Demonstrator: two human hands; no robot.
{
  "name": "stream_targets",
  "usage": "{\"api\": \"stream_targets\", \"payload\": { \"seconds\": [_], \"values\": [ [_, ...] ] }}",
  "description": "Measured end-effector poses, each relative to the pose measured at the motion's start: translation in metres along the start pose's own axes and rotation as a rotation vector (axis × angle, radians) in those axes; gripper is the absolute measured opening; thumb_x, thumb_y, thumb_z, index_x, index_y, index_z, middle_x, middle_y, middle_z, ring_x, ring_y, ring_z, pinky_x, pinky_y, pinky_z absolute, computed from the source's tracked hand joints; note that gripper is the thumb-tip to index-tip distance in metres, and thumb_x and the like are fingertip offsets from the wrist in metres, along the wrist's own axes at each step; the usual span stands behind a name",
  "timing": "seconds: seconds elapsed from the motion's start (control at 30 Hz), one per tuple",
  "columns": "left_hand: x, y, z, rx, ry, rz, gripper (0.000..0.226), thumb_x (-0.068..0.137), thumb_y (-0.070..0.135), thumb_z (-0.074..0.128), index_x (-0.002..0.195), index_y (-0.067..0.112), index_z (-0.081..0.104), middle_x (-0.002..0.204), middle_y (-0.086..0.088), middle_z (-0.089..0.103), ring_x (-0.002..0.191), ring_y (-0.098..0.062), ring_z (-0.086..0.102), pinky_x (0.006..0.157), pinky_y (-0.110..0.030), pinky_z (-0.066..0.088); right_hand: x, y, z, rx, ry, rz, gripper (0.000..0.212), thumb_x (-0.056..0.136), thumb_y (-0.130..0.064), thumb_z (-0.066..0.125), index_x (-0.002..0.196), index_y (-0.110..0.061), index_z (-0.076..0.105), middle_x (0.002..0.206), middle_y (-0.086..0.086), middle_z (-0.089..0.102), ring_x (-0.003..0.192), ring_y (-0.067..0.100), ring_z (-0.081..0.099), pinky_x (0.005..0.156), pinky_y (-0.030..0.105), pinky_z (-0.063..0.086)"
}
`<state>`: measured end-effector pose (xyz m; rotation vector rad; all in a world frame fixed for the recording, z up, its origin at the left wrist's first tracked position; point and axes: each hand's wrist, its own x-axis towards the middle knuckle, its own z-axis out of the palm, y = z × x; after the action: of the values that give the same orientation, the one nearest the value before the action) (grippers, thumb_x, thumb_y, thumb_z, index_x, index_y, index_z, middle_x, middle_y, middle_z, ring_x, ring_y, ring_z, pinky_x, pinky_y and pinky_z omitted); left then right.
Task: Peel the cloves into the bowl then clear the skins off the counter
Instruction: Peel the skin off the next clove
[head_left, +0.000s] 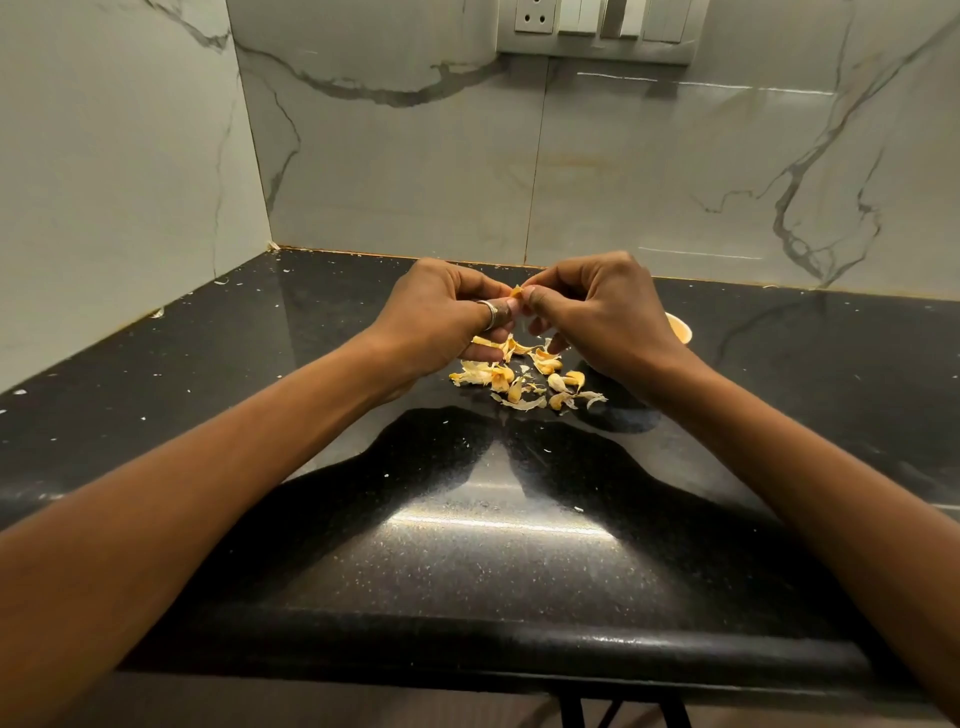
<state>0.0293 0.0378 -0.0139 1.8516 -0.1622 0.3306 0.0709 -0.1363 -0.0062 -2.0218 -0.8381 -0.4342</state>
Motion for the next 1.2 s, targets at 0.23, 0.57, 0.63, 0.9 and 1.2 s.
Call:
{"api": "stream_targets", "payload": {
  "seconds": [0.23,0.57,0.63,0.9,1.2],
  "values": [
    [0.0012,0.0004,-0.0024,0.11,0.006,0.047,0.014,0.091,0.008,0.071,0.103,0.005,0.075,0.082,-0.012,0.073,0.069,-0.014,0.071,0.063,-0.027,0.061,0.0012,0.0017,-0.0019,-0.033,-0.03,-0.022,0.011,0.096,-0.016,0.066,0.093,-0.012,0.076,0.077,0.003,0.073,0.066,0.012,0.072,0.058,0.026,0.06],
    [-0.0005,-0.0006,-0.002,0.39,0.0,0.197,0.014,0.091,0.013,0.072,0.101,0.005,0.078,0.076,-0.009,0.075,0.063,-0.015,0.073,0.063,-0.029,0.062,-0.0031,-0.0002,-0.0013,-0.175,-0.054,-0.118,0.012,0.094,-0.015,0.067,0.092,-0.01,0.078,0.072,0.001,0.073,0.063,0.014,0.07,0.063,0.042,0.059],
    [-0.0012,-0.0005,-0.0013,0.401,0.009,0.198,0.013,0.091,0.012,0.072,0.101,0.006,0.078,0.077,-0.008,0.075,0.063,-0.013,0.073,0.063,-0.028,0.062,-0.0039,-0.0012,-0.0006,-0.176,-0.043,-0.118,0.013,0.094,-0.014,0.067,0.09,-0.009,0.078,0.072,0.001,0.073,0.064,0.014,0.07,0.064,0.041,0.059],
    [-0.0037,0.001,0.0015,0.381,0.002,0.191,0.015,0.092,0.01,0.07,0.104,0.005,0.077,0.078,-0.007,0.075,0.064,-0.012,0.073,0.064,-0.027,0.062,-0.0064,-0.0008,0.0027,-0.181,-0.023,-0.102,0.014,0.095,-0.014,0.065,0.089,-0.008,0.076,0.072,0.002,0.072,0.063,0.013,0.07,0.065,0.039,0.059],
    [-0.0043,0.004,0.0031,0.108,-0.044,0.041,0.017,0.096,0.007,0.064,0.11,0.004,0.073,0.089,-0.012,0.071,0.078,-0.012,0.071,0.068,-0.026,0.061,-0.0002,0.0006,0.0022,-0.151,0.022,-0.04,0.015,0.096,-0.019,0.064,0.089,-0.009,0.073,0.071,0.004,0.071,0.064,0.021,0.069,0.065,0.048,0.058]
  ]
}}
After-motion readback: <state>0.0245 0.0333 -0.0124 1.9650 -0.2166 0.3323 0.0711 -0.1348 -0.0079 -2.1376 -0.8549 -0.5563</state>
